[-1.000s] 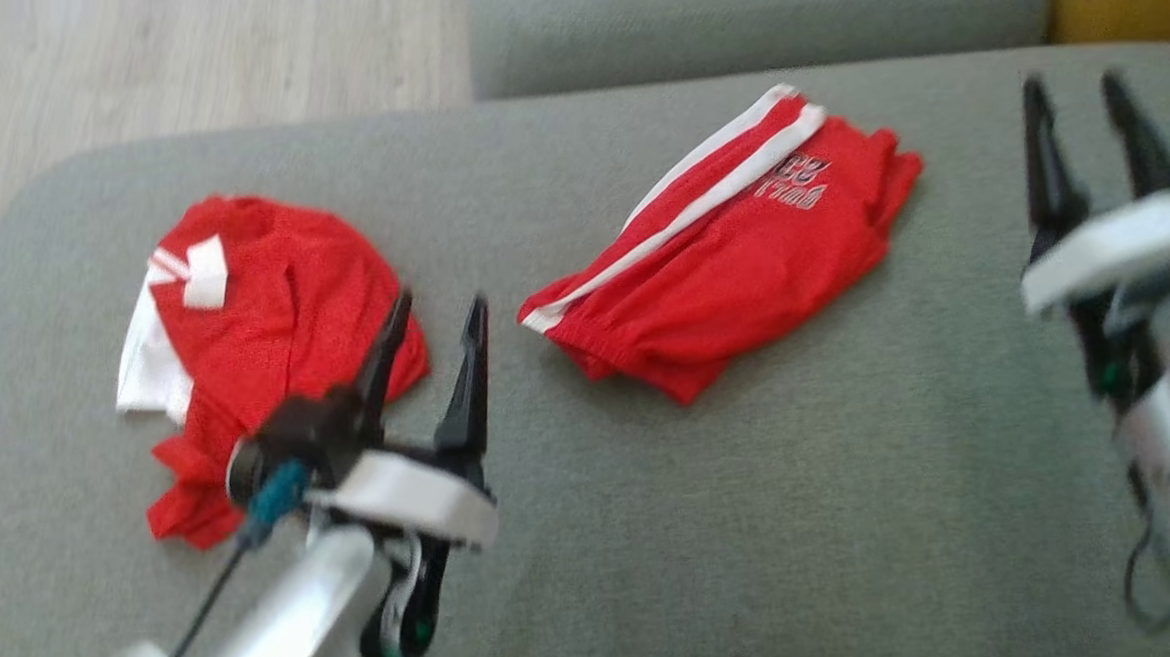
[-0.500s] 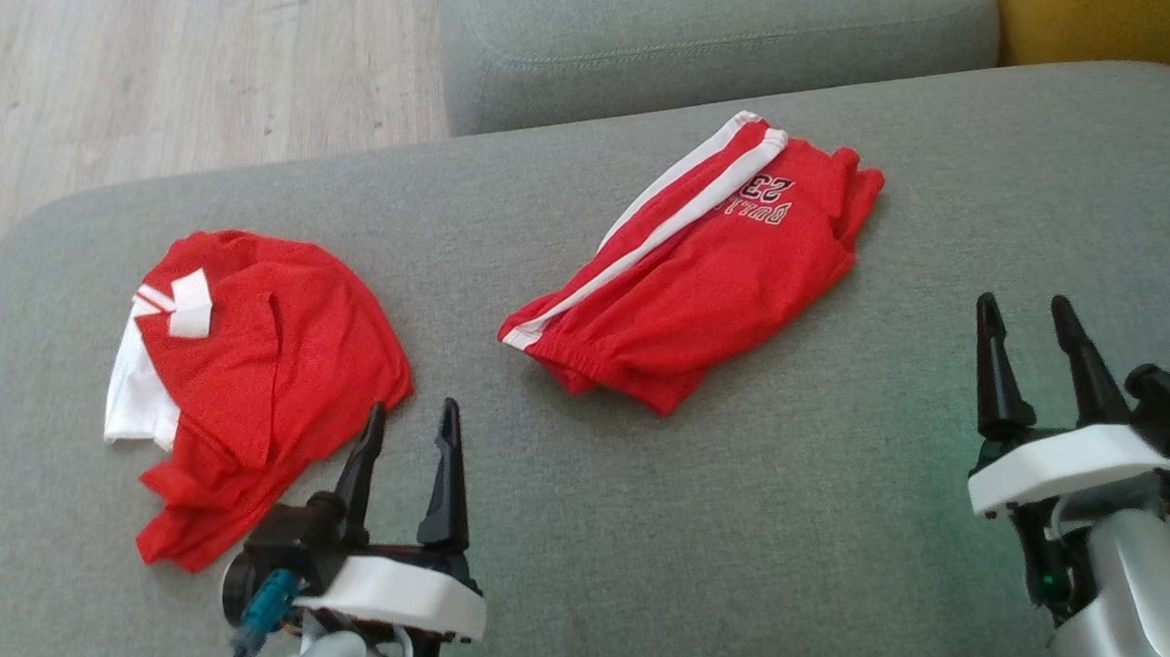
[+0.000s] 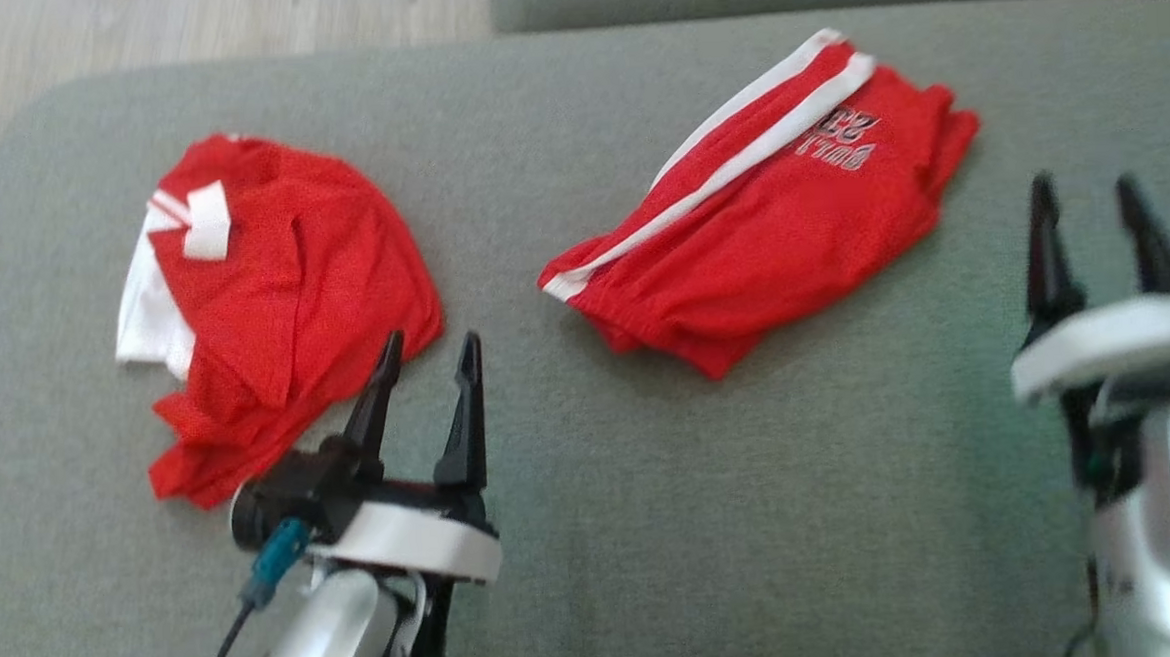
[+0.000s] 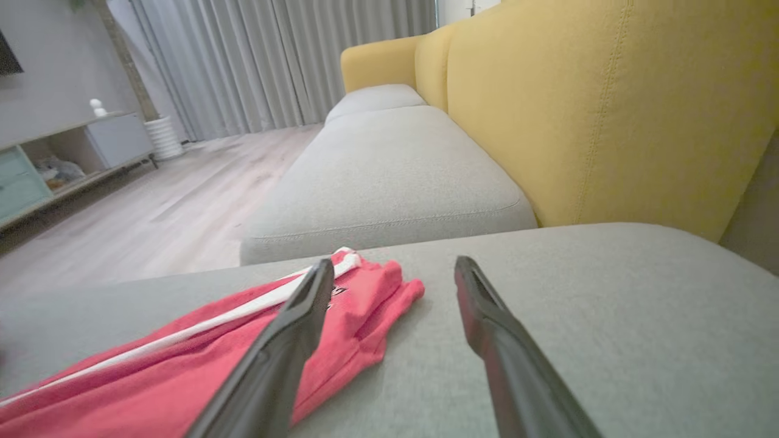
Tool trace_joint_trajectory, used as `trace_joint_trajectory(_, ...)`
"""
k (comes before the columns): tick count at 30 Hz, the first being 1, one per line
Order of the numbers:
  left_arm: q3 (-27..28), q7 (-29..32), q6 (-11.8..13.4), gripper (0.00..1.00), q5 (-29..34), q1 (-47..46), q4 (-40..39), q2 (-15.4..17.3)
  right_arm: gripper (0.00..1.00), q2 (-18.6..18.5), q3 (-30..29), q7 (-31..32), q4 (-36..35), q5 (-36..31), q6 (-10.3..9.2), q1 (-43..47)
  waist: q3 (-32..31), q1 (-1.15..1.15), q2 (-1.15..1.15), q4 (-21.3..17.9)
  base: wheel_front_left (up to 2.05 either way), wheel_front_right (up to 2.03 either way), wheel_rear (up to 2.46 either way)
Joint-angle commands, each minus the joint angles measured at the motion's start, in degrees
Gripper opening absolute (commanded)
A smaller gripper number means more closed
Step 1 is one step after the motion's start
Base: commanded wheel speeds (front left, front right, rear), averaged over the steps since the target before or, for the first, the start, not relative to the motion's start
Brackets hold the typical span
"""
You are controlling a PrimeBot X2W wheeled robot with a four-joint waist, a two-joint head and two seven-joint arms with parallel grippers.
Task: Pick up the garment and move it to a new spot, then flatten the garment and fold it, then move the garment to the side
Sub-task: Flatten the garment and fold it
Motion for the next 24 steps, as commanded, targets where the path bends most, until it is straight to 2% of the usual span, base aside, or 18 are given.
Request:
trace_joint_trajectory(1,2.5,-0.5,-0.5,1.00,0.8,-3.3,-1.7,0.1,1.00,0.0,0.6,0.9,-1.2,-2.0,-0.05,-4.8,2.7,-0.01,0.00,2.2,0.00,0.00,0.00)
trace_joint_trajectory(8,2.4,-0.5,-2.7,1.00,1.2,-7.0,0.1,-2.6,1.00,-0.4,-7.4,9.5,9.8,-7.9,-0.05,-18.9,6.8,-0.01,0.00,6.9,0.00,0.00,0.00)
trace_joint_trajectory(13,2.5,-0.5,-3.7,1.00,1.7,-9.3,0.3,-4.1,1.00,-3.4,-13.1,14.6,19.5,-13.0,-0.05,-26.8,9.4,-0.01,0.00,9.5,0.00,0.00,0.00)
trace_joint_trajectory(18,2.8,-0.5,-4.6,1.00,2.2,-10.3,0.7,-5.1,1.00,-5.2,-19.3,16.7,26.8,-19.2,-0.05,-31.4,11.4,-0.01,0.00,10.9,0.00,0.00,0.00)
trace_joint_trajectory(24,4.0,-0.5,-5.2,1.00,2.6,-11.3,0.8,-5.8,1.00,-4.7,-24.7,17.2,32.2,-23.6,-0.05,-34.8,12.6,-0.01,0.00,11.3,0.00,0.00,0.00)
